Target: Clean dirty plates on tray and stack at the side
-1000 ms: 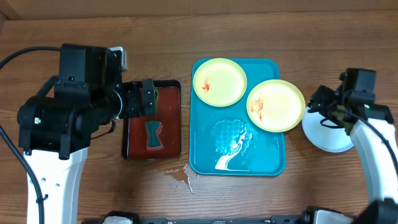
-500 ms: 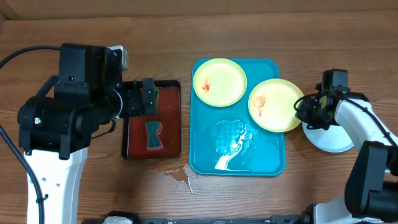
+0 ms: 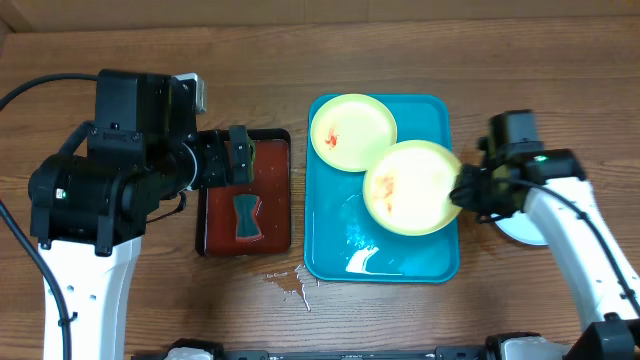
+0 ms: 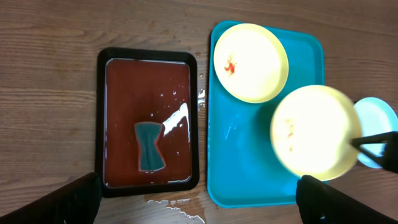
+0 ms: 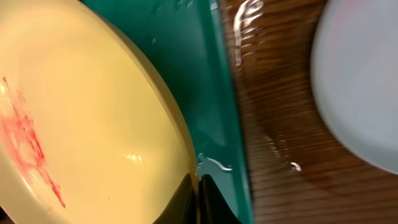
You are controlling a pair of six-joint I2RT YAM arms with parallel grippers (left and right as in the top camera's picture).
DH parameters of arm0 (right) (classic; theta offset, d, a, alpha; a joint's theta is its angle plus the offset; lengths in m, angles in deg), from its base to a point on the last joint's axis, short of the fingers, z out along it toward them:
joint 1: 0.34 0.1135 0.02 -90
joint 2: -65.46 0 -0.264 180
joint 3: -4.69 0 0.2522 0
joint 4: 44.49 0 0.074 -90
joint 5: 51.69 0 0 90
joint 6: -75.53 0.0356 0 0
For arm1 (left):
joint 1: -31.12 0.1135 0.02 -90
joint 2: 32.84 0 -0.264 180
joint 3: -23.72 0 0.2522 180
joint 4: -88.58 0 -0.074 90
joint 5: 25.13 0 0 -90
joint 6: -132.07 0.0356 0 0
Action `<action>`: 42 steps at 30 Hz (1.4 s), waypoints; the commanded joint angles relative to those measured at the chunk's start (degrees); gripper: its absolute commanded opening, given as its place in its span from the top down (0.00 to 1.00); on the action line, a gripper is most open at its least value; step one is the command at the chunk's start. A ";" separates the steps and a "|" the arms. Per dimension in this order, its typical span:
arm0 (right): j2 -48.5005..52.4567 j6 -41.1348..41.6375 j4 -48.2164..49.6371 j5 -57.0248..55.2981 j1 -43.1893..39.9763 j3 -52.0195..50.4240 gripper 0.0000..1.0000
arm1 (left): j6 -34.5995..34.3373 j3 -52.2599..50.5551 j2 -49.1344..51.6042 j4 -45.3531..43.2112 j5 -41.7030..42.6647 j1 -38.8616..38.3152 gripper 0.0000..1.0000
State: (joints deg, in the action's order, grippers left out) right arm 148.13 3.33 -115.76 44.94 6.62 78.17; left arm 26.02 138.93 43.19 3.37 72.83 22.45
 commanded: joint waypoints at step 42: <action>-11.72 7.50 9.29 -3.52 12.55 -7.93 0.79 | -5.49 -42.51 16.11 -31.41 -10.29 -0.39 0.32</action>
State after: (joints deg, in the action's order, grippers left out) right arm 136.66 11.18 -106.56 41.05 19.23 69.45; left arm 18.32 96.85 54.97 -26.35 62.89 22.45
